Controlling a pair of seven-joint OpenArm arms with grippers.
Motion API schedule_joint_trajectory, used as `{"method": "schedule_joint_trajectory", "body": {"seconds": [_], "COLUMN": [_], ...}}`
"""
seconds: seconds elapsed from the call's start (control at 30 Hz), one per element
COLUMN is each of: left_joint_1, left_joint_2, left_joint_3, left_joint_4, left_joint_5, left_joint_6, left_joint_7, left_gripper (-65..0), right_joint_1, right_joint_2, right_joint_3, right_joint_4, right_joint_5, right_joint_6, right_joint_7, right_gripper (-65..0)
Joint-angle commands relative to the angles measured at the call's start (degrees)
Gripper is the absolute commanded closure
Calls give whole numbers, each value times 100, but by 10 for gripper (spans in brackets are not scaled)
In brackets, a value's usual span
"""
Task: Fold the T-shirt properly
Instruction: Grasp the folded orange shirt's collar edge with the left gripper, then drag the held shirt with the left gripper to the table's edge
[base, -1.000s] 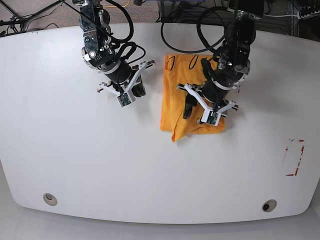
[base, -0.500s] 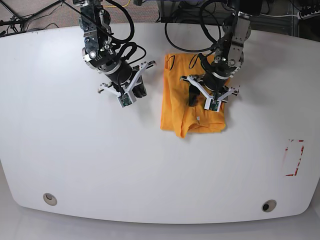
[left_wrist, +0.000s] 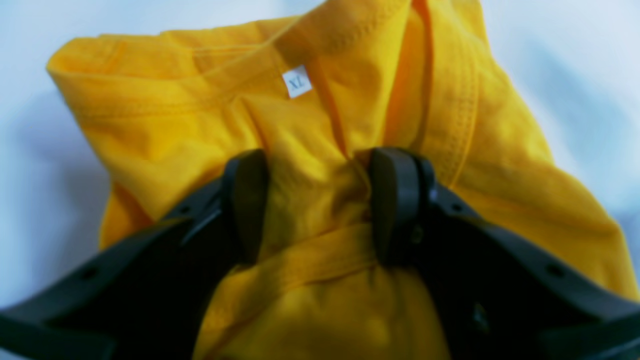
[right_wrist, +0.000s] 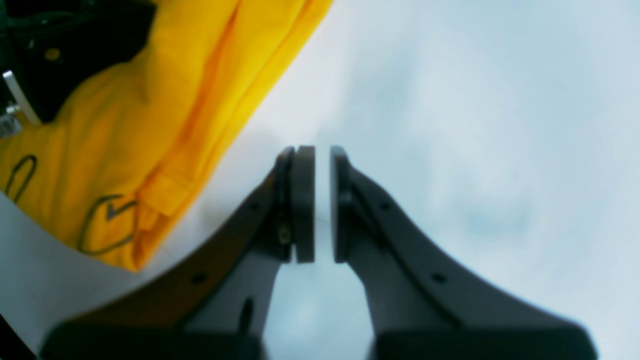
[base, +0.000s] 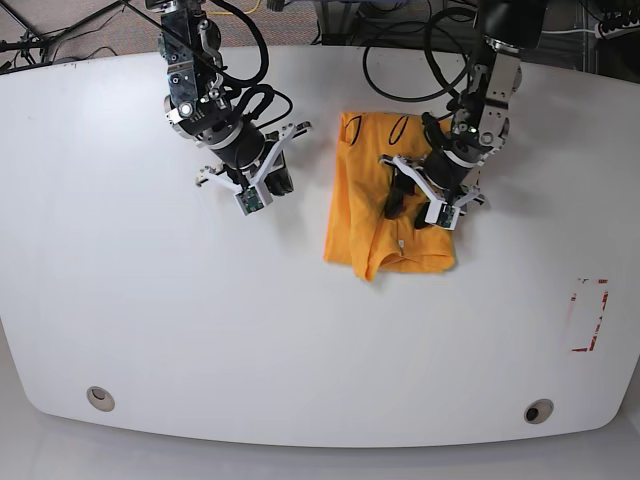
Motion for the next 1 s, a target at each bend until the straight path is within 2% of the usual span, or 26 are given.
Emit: {"method": "schedule_joint_trajectory", "body": {"seconds": [0.0, 0.17, 0.33, 0.73, 0.97], "left_joint_1": [120, 103, 94, -161, -319], "left_joint_2": [-370, -748, -1223, -2453, -3034], "left_joint_3": [-309, -731, -960, -1004, -1004], "left_joint_4": [-499, -904, -1220, -1783, -2047], "left_joint_5": [513, 548, 548, 513, 513], "left_joint_6": [43, -458, -766, -1355, -1759], "left_joint_7": [984, 984, 958, 940, 931], "left_gripper": [-300, -300, -300, -300, -300], "right_joint_1": [53, 36, 45, 53, 62], "right_joint_2": [16, 16, 25, 25, 25], "right_joint_3": [8, 8, 8, 8, 8], "right_joint_4": [119, 128, 119, 128, 128], "right_joint_5": [38, 38, 38, 38, 38], "right_joint_6": [28, 28, 28, 28, 28], "right_joint_7": [137, 137, 137, 129, 120], "right_gripper": [-44, -44, -44, -44, -44]}}
